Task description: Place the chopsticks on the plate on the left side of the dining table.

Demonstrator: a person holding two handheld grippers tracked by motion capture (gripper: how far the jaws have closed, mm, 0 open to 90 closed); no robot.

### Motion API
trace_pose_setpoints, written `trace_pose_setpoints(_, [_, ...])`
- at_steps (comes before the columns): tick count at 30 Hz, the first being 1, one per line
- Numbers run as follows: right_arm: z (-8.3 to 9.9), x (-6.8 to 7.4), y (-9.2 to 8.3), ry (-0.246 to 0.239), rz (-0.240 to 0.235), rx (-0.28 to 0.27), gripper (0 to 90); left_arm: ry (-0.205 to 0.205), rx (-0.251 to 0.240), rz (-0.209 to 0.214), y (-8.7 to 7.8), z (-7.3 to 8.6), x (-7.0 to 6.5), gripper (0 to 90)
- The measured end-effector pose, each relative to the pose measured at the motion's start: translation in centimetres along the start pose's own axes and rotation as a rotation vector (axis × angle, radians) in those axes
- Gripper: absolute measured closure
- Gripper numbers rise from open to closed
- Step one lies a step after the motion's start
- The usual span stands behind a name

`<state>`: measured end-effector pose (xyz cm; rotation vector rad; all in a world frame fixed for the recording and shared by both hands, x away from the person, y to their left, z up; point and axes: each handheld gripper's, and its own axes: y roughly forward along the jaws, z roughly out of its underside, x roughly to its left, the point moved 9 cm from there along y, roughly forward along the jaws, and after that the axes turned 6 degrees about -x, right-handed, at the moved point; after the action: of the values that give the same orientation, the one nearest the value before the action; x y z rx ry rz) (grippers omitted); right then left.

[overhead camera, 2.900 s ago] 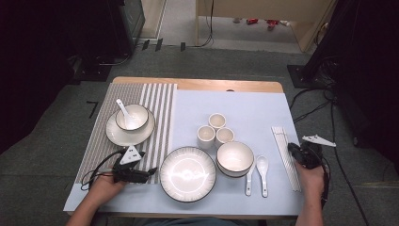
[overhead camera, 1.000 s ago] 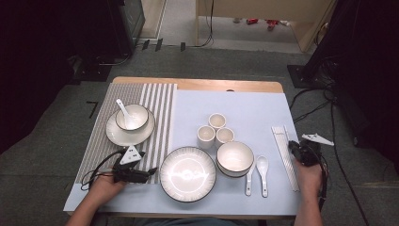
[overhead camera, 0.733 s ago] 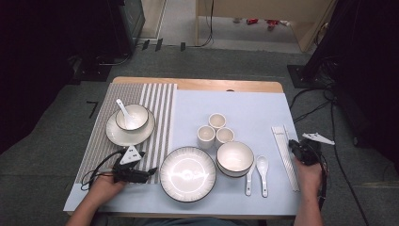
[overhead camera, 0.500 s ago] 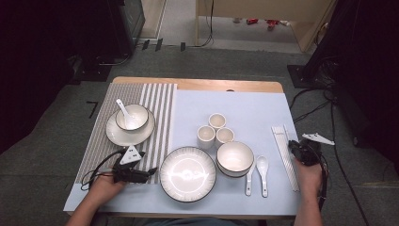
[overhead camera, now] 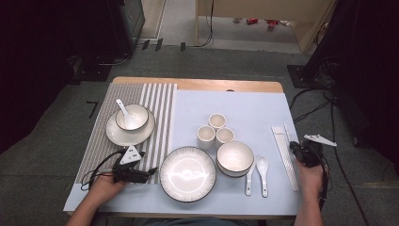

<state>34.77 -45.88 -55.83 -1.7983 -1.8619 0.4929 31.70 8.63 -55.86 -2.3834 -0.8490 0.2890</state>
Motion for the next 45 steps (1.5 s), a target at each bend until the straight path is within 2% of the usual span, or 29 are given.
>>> trace_pose_setpoints(21, [-0.33, 0.28, 0.02, -0.003, -0.015, 0.001, 85.1, -0.001, 0.000, 0.000, 0.00, 0.00, -0.01, 21.2])
trace_pose_setpoints(35, [-0.81, 0.77, -0.17, -0.028, -0.028, 0.009, 85.1, 0.001, 0.001, 0.001, -0.01, 0.01, 0.00, 21.2])
trace_pose_setpoints(45, [-1.00, 0.67, -0.10, -0.007, -0.040, 0.014, 85.1, 0.001, 0.001, 0.000, 0.00, 0.01, 0.00, 21.1])
